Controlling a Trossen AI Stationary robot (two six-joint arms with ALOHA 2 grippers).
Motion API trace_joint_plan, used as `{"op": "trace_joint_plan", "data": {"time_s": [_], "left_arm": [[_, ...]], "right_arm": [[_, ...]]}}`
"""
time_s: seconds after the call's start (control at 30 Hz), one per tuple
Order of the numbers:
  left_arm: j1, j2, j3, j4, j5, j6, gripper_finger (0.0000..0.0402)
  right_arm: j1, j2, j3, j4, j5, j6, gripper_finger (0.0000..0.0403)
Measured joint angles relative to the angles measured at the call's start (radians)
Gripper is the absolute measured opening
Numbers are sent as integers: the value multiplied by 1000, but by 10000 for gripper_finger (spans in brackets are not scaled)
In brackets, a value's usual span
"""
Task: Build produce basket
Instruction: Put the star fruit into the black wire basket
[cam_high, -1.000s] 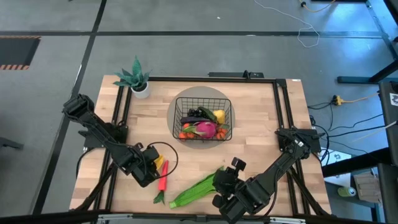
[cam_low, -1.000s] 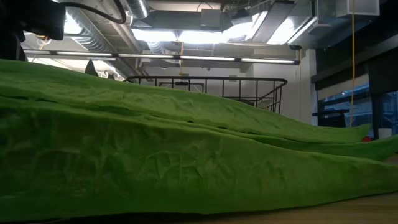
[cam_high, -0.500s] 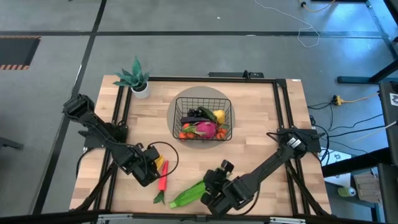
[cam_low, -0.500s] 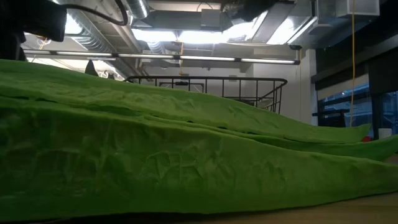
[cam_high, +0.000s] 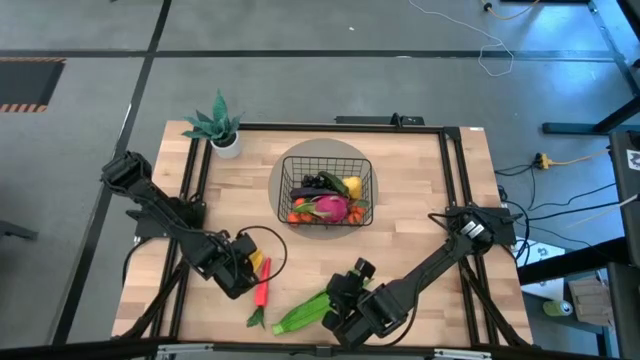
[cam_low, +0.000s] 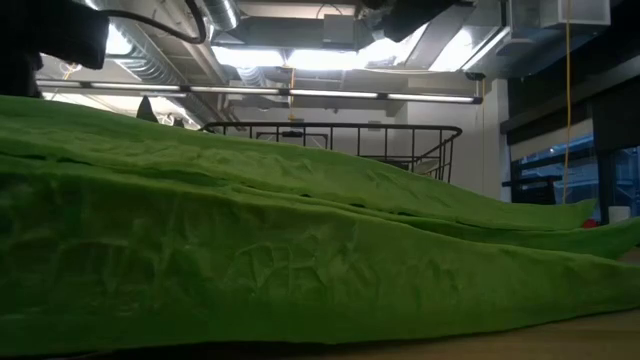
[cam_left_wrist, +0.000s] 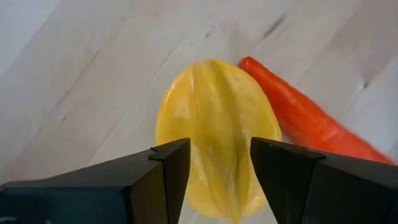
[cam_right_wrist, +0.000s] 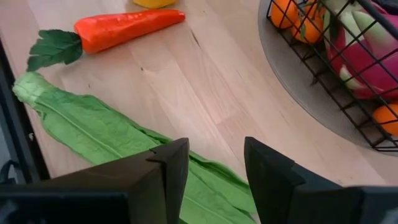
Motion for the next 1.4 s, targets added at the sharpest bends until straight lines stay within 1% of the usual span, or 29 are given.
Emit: {"op": "trace_joint_plan", "data": {"time_s": [0.33,0.47,0.83,1.0,1.13,1.4], "left_arm": [[3,0,0,-1,-1,-4,158],[3,0,0,-3,-31,43,154],[3,0,0,-5,-10,47,90],[0,0,0,-2,-45,84,45],[0,0,0,-2,-42,100,12],[0,0,7,-6,-39,129,5]], "right_arm": [[1,0,0,5,-4,-1,145],[1,0,0,5,-5,-1,145],[1,0,0,5,-6,0,145],[1,0,0,5,-6,-1,145],[1,0,0,5,-10,0,145],[3,0,0,4,-51,-1,145]]}}
